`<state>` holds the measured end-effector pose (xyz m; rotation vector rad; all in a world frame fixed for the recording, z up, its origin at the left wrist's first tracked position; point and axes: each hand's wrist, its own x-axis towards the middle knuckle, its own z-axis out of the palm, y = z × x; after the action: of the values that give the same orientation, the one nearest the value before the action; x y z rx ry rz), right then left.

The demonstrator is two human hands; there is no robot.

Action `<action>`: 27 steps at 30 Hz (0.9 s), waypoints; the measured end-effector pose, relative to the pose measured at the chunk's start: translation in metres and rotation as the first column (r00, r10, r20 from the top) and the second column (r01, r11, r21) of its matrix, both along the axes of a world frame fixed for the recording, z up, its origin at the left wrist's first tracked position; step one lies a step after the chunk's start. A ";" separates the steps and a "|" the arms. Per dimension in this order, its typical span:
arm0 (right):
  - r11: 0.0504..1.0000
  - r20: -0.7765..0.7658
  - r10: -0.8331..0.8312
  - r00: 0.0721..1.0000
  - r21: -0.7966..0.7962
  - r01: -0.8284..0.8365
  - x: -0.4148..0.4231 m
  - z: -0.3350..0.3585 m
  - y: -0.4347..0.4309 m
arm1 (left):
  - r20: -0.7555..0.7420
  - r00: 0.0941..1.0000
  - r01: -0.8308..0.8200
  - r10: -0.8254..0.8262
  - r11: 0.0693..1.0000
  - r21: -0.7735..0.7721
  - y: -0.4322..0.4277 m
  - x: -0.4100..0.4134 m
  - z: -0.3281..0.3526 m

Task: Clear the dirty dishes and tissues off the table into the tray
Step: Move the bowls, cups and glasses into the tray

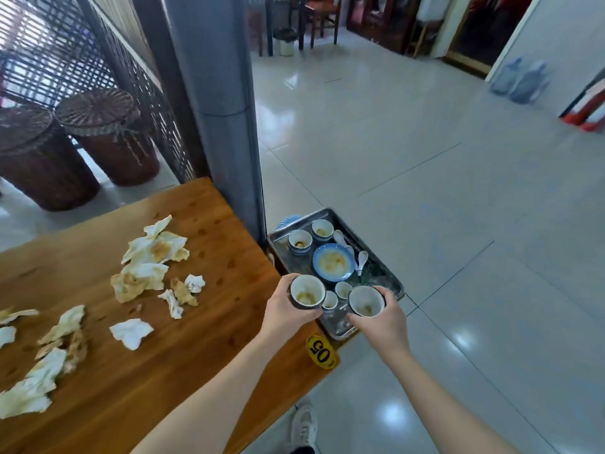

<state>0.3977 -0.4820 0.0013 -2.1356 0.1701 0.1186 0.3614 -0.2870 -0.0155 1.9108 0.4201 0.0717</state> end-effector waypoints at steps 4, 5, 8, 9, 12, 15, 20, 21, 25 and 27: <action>1.000 -0.005 -0.015 1.000 -0.025 0.015 0.057 0.003 -0.018 | -0.030 0.999 0.010 -0.011 1.000 -0.014 -0.006 0.045 -0.002; 1.000 -0.008 -0.022 1.000 -0.022 0.022 0.070 0.003 -0.022 | -0.043 0.999 0.004 -0.005 1.000 -0.021 -0.008 0.056 -0.004; 0.999 -0.009 -0.051 0.999 -0.003 0.051 0.098 0.001 -0.031 | -0.076 0.997 0.008 -0.010 1.000 -0.016 -0.014 0.081 -0.009; 0.998 -0.012 -0.056 0.998 -0.001 0.056 0.105 -0.001 -0.034 | -0.081 0.997 0.019 -0.019 1.000 -0.003 -0.017 0.088 -0.011; 0.999 -0.062 -0.042 0.997 -0.012 0.041 0.121 -0.012 -0.043 | -0.105 0.994 0.014 -0.010 0.999 0.032 -0.027 0.103 -0.019; 1.000 -0.114 -0.011 0.993 -0.014 0.009 0.133 -0.028 -0.051 | -0.143 0.990 -0.013 0.017 0.999 0.030 -0.038 0.113 -0.027; 0.992 -0.166 0.111 0.980 -0.040 -0.119 0.162 -0.057 -0.060 | -0.176 0.971 -0.160 0.164 0.986 0.038 -0.060 0.125 -0.043; 0.983 -0.175 0.159 0.972 -0.062 -0.172 0.169 -0.063 -0.061 | -0.191 0.959 -0.204 0.208 0.978 0.041 -0.064 0.126 -0.047; 0.908 -0.196 0.368 0.909 -0.136 -0.397 0.190 -0.083 -0.074 | -0.273 0.876 -0.417 0.397 0.909 -0.017 -0.092 0.125 -0.067; 0.867 -0.210 0.445 0.871 -0.144 -0.477 0.198 -0.096 -0.081 | -0.326 0.834 -0.476 0.445 0.880 -0.017 -0.108 0.123 -0.080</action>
<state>0.5960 -0.5632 -0.0949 -2.3218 -0.2505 0.5905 0.4846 -0.3955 -0.0954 1.6881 1.0824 0.0631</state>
